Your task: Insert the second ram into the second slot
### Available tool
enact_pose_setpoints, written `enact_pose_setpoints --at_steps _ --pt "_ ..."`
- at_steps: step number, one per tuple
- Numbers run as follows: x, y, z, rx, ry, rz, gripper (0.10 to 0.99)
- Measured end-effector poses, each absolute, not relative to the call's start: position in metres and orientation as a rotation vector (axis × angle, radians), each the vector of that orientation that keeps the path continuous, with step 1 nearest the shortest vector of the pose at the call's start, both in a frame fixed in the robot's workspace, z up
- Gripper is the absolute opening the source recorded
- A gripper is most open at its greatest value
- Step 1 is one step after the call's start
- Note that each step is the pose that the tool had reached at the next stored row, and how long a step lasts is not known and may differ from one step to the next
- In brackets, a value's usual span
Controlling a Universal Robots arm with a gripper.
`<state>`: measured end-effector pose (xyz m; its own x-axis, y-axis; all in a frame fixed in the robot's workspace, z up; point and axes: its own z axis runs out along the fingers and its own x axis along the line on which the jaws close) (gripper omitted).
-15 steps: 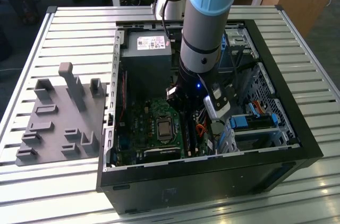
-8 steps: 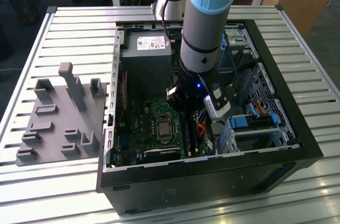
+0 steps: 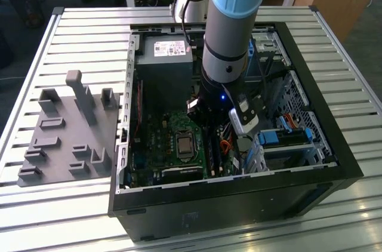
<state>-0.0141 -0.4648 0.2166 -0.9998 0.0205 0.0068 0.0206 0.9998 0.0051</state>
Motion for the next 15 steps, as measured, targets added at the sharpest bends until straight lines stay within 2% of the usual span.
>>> enact_pose_setpoints --at_steps 15 --pt "-0.0142 -0.4645 0.2193 -0.032 -3.135 -0.01 0.133"
